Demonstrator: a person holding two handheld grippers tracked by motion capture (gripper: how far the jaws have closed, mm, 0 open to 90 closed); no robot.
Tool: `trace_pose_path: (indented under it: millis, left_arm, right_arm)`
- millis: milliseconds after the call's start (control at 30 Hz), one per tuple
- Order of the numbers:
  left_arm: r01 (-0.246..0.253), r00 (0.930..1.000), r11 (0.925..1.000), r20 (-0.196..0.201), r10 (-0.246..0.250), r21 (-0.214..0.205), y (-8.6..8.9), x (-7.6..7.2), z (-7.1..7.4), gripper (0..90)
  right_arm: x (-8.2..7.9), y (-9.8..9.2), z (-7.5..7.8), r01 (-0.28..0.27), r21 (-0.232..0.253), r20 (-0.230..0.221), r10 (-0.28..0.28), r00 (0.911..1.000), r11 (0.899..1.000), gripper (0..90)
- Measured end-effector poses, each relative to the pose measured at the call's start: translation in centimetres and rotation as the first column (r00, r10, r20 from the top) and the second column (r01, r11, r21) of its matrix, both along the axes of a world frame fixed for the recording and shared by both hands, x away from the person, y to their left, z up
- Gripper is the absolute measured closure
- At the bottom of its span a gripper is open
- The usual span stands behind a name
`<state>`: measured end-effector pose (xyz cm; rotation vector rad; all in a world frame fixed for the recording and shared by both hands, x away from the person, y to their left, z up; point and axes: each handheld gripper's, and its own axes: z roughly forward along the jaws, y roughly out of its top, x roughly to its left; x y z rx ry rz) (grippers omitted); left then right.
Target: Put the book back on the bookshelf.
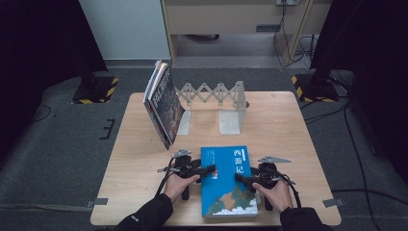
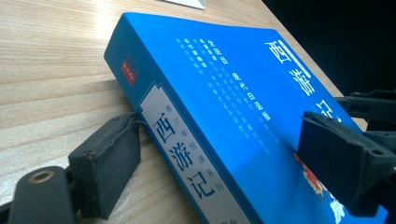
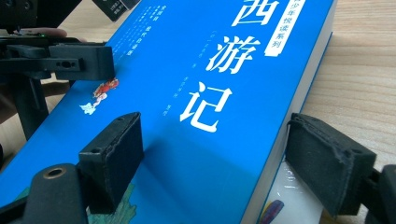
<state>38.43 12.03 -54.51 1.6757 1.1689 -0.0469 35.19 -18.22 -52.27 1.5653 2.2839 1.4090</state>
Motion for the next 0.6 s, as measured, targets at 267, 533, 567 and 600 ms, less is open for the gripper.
trace_pose_path:
  millis: [267,533,567,600]
  left_arm:
    - [-0.004,1.0,1.0,0.001,0.004,0.005,-0.08,-0.03,0.03,11.8]
    - [0.006,0.9963,0.9998,-0.085,-0.008,-0.017,0.3,0.02,0.43,18.9]
    - [0.006,0.9957,0.9998,-0.092,-0.008,-0.021,0.29,0.03,0.43,20.7]
    - [0.006,0.9957,0.9998,-0.093,-0.008,-0.02,0.28,0.03,0.45,20.8]
  right_arm:
    - [0.02,0.06,0.04,0.001,-0.001,-0.001,-0.001,1.0,1.0,19.2]
    - [-0.01,0.15,0.03,0.005,0.004,-0.005,-0.005,1.0,1.0,18.7]
    - [-0.01,0.15,0.03,0.005,0.004,-0.005,-0.005,1.0,1.0,18.7]
    - [0.0,0.14,0.02,0.005,0.003,-0.004,-0.005,1.0,1.0,18.7]
